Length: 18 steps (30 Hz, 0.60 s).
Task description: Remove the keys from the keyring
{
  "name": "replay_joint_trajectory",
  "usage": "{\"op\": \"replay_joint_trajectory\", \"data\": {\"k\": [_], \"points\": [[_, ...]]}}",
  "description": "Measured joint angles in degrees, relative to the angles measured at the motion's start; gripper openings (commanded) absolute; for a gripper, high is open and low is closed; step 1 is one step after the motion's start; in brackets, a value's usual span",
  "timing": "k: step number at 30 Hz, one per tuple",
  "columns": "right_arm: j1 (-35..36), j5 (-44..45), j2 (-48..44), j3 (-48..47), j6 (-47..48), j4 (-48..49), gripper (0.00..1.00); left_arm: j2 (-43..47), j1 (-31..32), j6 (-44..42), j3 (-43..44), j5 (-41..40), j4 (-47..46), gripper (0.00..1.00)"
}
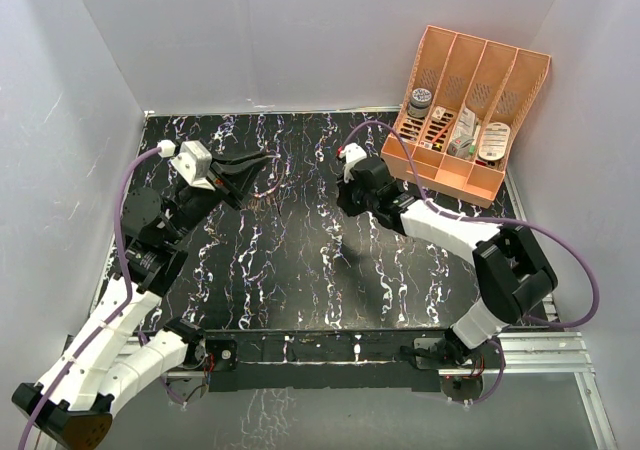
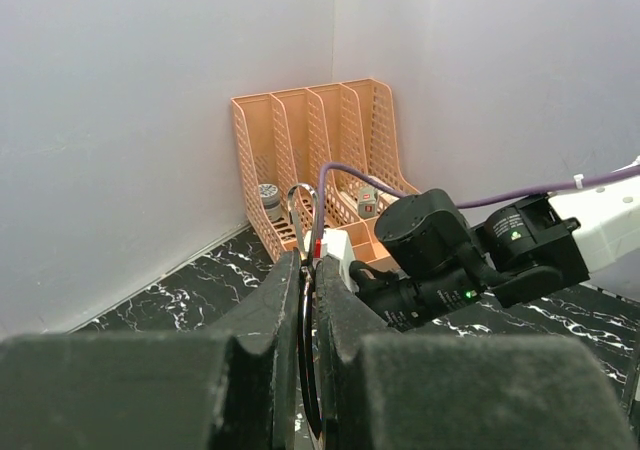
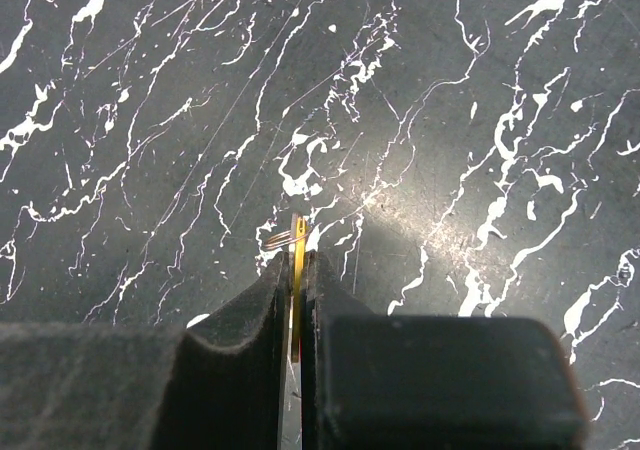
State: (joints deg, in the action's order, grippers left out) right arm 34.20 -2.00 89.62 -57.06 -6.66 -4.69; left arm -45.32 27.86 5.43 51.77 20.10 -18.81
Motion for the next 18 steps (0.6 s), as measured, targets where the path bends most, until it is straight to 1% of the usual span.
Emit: {"op": "replay_joint_trajectory", "data": {"k": [8,9,10,11,12,13,14,15,18], "points": [[-0.22,-0.31,4.59,0.00,-1.07,1.77,0.00,0.42,0.00,0.59,-0.07,0.00,-0.87,0.00],[-0.26,-0.31,5.14,0.00,-1.22,1.79,0.02,0.52,0.02,0.66,-0.07,0.00,-0.96,0.00],[-0.35,-0.28,5.75,0.00,-1.36,1.88,0.05,0.61,0.02,0.74,-0.07,0.00,-1.03,0.00],[-0.46,-0.26,6.32,0.00,-1.46,1.95,0.13,0.63,0.02,0.79,-0.07,0.00,-1.11,0.00],[-0.55,-0.13,6.84,0.00,-1.64,1.97,0.27,0.63,0.02,0.81,-0.07,0.00,-1.22,0.00],[-0.61,-0.09,7.28,0.00,-1.97,1.97,0.36,0.63,0.00,0.83,-0.07,0.00,-1.33,0.00],[-0.63,-0.07,7.63,0.00,-2.36,1.95,0.41,0.63,0.00,0.85,-0.07,0.00,-1.33,0.00],[-0.66,-0.02,7.89,0.00,-2.64,1.95,0.43,0.63,0.02,0.87,-0.07,0.00,-1.33,0.00],[-0.83,0.22,8.09,0.00,-2.73,1.97,0.49,0.63,0.00,1.01,-0.07,0.00,-1.36,0.00]]}}
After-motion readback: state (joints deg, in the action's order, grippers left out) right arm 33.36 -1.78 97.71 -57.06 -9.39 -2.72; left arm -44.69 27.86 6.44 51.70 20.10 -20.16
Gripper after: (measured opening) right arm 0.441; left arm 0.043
